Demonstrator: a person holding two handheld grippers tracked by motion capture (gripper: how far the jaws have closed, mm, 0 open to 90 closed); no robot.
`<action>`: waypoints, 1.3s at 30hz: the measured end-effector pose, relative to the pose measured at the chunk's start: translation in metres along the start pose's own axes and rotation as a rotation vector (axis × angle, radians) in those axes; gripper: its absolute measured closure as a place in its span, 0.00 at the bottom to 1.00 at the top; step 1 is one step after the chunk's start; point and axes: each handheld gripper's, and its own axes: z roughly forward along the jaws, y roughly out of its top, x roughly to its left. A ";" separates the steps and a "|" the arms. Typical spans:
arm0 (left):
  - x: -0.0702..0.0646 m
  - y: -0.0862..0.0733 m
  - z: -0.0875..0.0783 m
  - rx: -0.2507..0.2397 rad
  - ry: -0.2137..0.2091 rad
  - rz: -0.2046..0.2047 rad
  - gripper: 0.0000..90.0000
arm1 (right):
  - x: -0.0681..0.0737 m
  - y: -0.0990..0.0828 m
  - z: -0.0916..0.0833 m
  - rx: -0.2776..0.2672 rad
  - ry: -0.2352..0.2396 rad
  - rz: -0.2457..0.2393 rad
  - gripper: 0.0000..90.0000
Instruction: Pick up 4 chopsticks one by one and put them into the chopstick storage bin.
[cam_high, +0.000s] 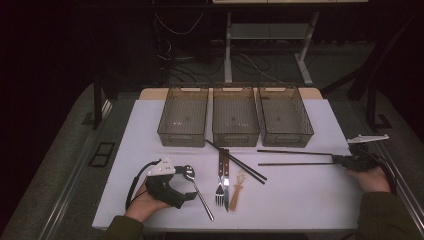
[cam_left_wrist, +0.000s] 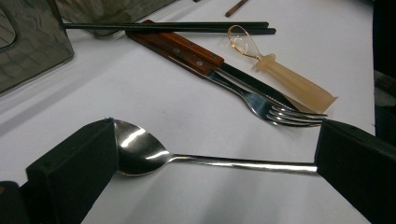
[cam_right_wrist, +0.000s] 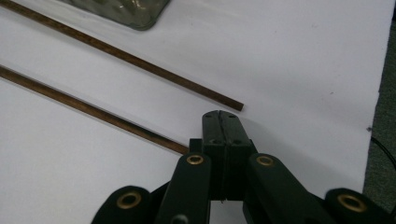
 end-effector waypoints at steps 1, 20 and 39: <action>0.000 0.000 0.000 -0.001 0.000 0.000 0.00 | 0.000 -0.001 0.000 -0.001 0.003 -0.004 1.00; 0.000 0.000 0.000 -0.001 0.002 -0.001 0.00 | 0.010 -0.011 -0.009 0.007 0.026 -0.046 1.00; 0.000 0.000 0.001 0.002 0.003 -0.002 0.00 | 0.015 -0.023 -0.019 0.012 0.039 -0.075 1.00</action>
